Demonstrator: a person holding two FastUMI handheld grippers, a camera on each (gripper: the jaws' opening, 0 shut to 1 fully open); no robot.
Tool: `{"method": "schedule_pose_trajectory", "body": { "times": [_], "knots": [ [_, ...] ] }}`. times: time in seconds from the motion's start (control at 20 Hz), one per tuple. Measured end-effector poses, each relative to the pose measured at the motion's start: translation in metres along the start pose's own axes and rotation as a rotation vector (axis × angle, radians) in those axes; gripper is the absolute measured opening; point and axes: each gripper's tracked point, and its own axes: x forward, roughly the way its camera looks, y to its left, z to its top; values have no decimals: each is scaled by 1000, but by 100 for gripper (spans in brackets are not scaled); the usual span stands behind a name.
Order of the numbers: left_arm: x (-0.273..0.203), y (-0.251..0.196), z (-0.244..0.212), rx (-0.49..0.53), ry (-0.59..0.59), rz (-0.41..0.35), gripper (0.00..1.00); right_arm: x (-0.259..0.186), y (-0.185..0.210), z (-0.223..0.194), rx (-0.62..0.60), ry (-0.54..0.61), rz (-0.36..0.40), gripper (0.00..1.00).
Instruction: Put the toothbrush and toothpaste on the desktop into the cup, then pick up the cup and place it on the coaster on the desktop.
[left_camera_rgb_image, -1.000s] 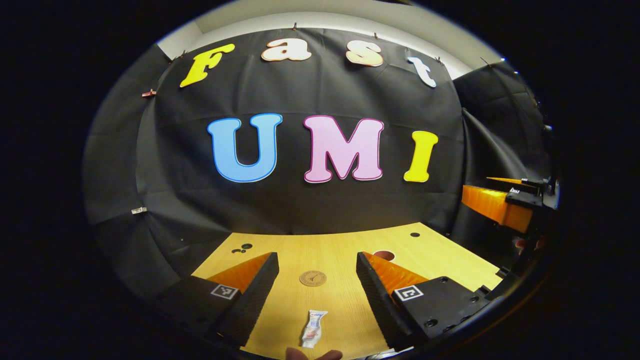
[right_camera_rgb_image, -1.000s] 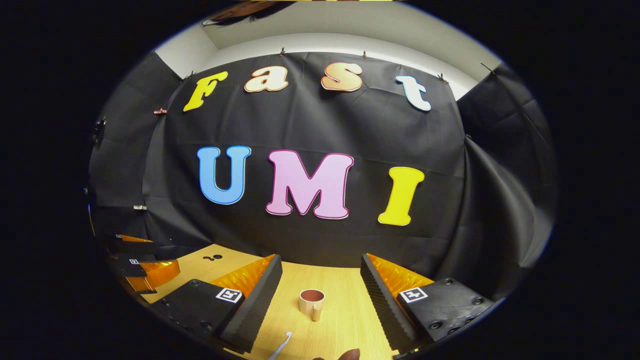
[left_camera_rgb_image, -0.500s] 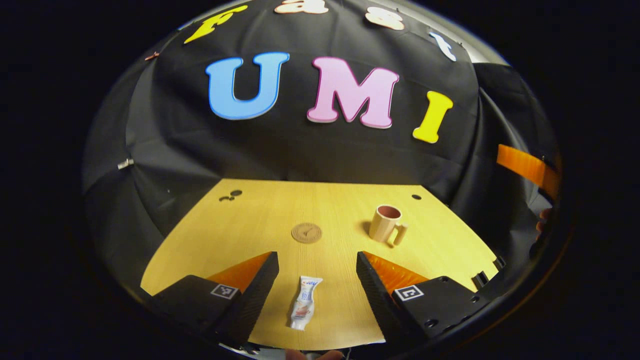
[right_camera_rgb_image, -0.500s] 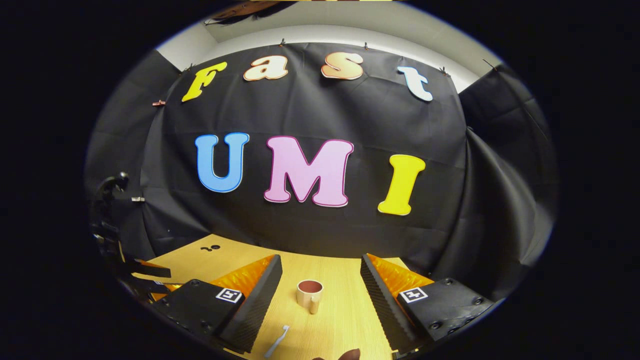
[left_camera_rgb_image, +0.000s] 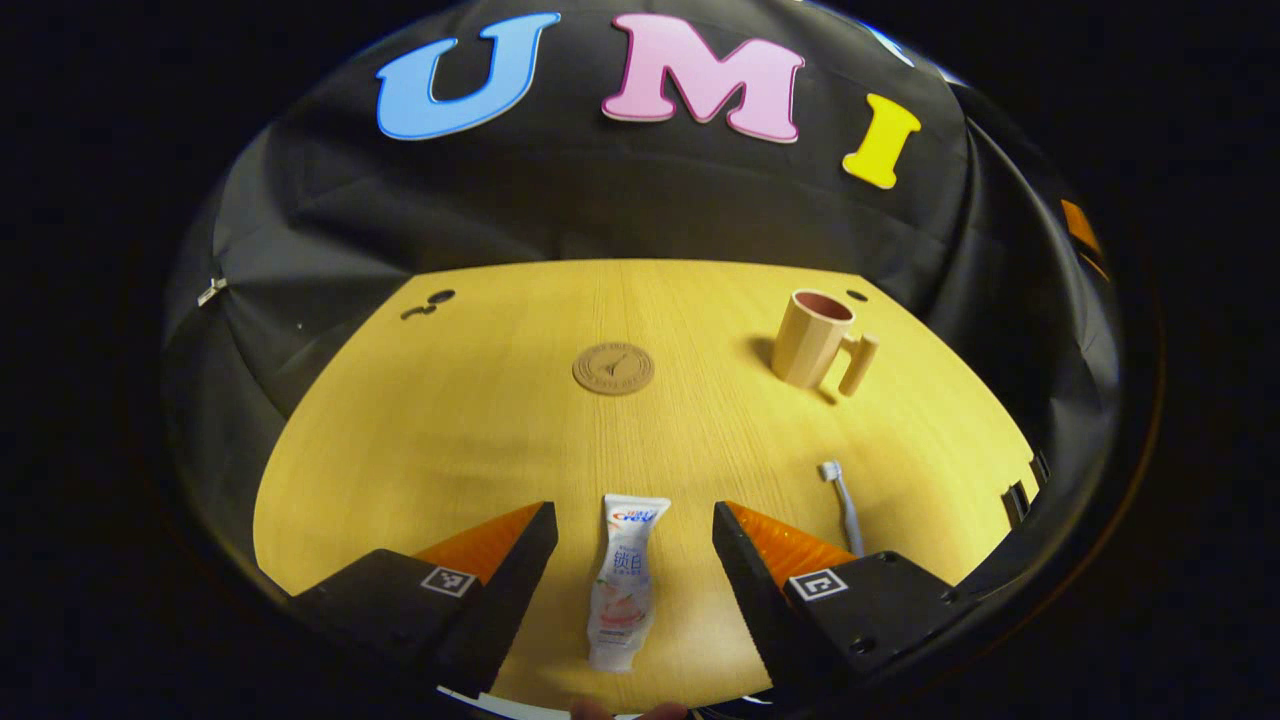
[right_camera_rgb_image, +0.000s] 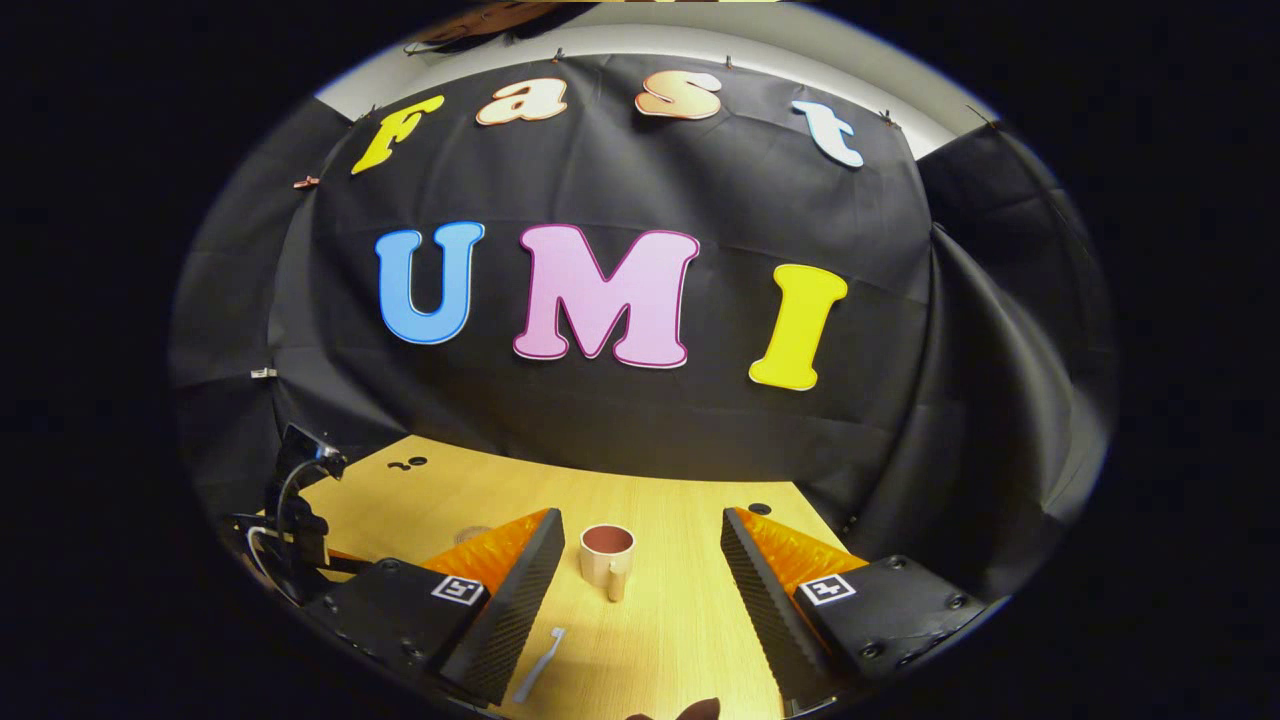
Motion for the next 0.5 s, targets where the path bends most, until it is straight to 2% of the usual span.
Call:
{"method": "schedule_pose_trajectory", "body": {
  "times": [0.25, 0.5],
  "knots": [
    [30, 8, -44, 32, 154, -6, 98, 8, -8, -18, 14, 47, -18, 97],
    [38, 14, -57, 45, 200, -5, 94, 13, -9, -34, 24, 85, -21, 97]
  ]
}}
